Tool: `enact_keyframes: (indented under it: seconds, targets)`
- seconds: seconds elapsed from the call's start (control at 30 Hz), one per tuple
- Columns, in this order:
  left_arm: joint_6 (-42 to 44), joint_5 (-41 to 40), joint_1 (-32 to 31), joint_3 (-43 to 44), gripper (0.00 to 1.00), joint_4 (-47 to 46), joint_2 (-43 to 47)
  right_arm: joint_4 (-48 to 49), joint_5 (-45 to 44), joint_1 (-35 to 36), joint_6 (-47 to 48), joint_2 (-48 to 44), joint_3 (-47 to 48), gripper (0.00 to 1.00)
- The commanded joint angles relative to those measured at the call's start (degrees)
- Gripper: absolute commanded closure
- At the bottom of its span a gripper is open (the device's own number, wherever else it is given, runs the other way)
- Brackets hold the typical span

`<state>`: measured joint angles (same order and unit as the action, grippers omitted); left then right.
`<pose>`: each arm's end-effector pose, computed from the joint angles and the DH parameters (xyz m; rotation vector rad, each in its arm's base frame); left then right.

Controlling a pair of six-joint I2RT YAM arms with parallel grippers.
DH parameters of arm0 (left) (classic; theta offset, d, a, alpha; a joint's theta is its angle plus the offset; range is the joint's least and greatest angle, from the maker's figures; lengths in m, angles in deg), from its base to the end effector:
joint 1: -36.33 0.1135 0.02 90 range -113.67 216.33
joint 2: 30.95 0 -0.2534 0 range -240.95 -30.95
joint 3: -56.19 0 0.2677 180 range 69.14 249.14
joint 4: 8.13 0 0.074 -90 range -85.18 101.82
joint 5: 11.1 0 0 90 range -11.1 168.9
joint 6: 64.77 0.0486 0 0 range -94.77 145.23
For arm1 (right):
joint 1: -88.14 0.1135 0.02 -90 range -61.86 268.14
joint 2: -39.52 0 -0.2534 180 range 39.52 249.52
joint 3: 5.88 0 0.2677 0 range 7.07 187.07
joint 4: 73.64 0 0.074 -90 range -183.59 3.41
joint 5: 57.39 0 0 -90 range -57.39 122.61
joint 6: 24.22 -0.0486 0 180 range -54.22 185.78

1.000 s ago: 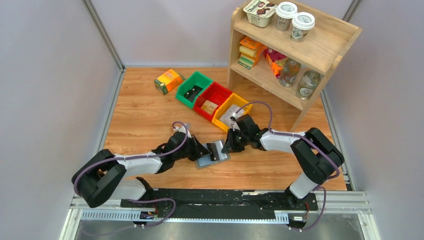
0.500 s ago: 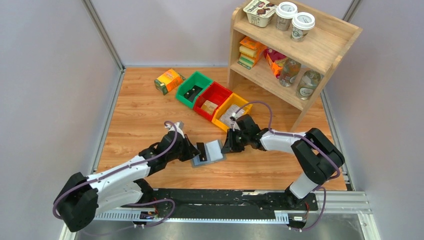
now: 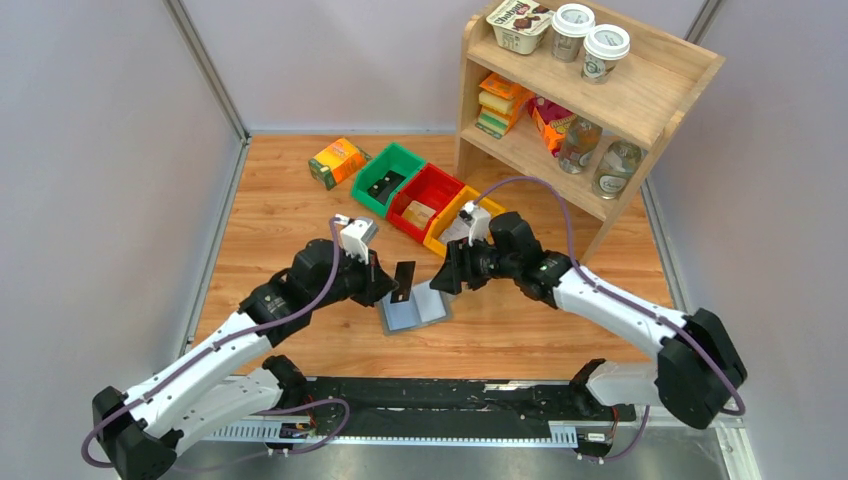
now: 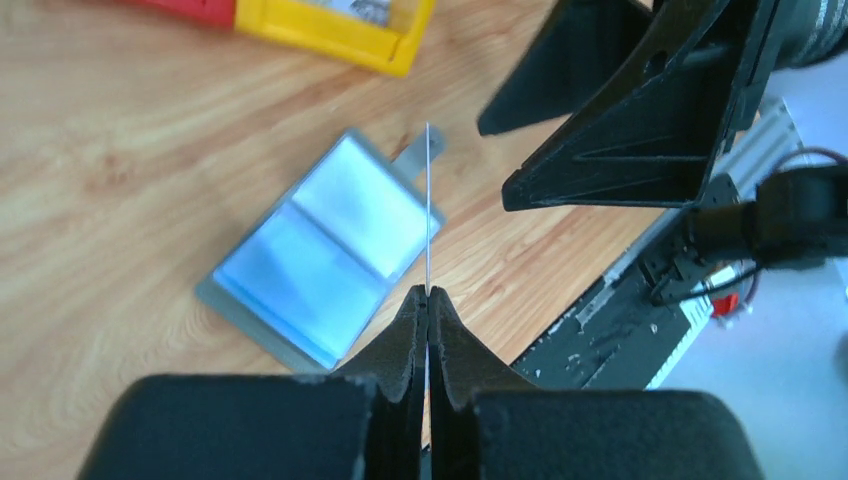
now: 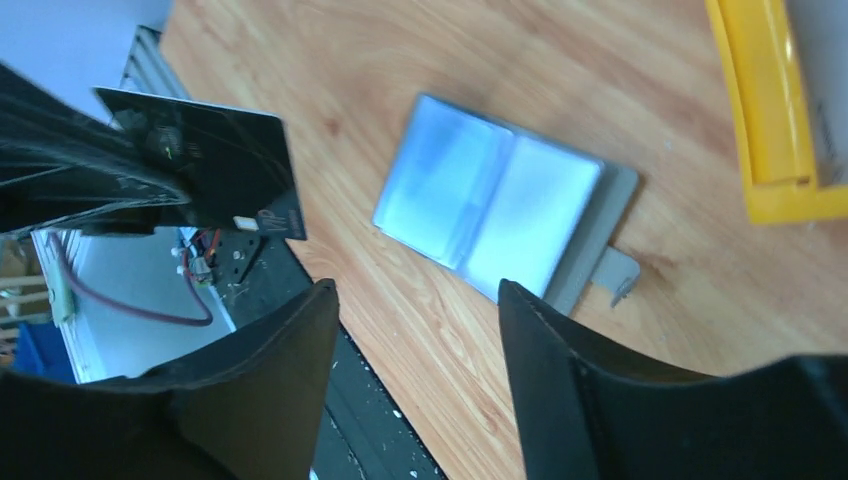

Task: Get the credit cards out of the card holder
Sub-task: Place the credit card in the storage box.

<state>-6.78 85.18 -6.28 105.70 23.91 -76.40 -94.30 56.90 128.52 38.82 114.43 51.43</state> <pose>0.1563 -0.1510 0.2557 0.2735 2.1686 -0.8913 0.2172 0.2109 0.2040 -0.5281 2.3493 1.0728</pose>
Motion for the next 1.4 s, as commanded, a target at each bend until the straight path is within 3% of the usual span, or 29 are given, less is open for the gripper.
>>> enact_keyframes:
  seconds: [0.0, 0.2, 0.43, 0.67, 1.0, 1.13, 1.23, 1.27, 1.37]
  targets:
    - [18.08, 11.00, 0.16, 9.84, 1.00, 7.97, -1.21, -4.68, 3.47, 0.31, 9.98, -7.75, 5.29, 0.32]
    - [31.91, 24.10, 0.16, 20.30, 1.00, 20.08, -4.29, -6.97, 10.85, 0.49, 20.00, -14.71, 8.98, 0.26]
    - [44.74, 30.36, 0.16, 32.16, 1.00, 34.06, -10.96, -6.62, 19.02, 1.36, 26.61, -15.24, 12.42, 0.34]
    - [49.23, 31.42, 0.16, 37.35, 1.00, 38.30, -15.19, -7.23, 24.04, 4.18, 33.19, -12.43, 15.67, 0.43]
    - [50.82, 31.51, 0.16, 37.80, 1.00, 38.39, -15.46, -12.69, 25.72, 7.25, 37.77, -5.75, 21.12, 0.55]
    - [51.08, 30.81, 0.16, 37.54, 1.00, 38.13, -15.28, -13.47, 26.15, 7.69, 37.95, -4.34, 22.17, 0.69]
    - [50.99, 28.88, 0.16, 36.31, 1.00, 37.07, -14.32, -13.83, 25.98, 7.78, 37.95, -3.73, 22.35, 0.95]
    - [50.91, 27.74, 0.16, 36.04, 1.00, 36.29, -13.97, -13.92, 25.72, 7.78, 37.60, -3.55, 22.26, 1.00]
    - [49.25, 23.52, 0.16, 33.59, 0.93, 33.47, -11.16, -13.48, 24.23, 7.70, 36.37, -3.02, 22.00, 1.00]
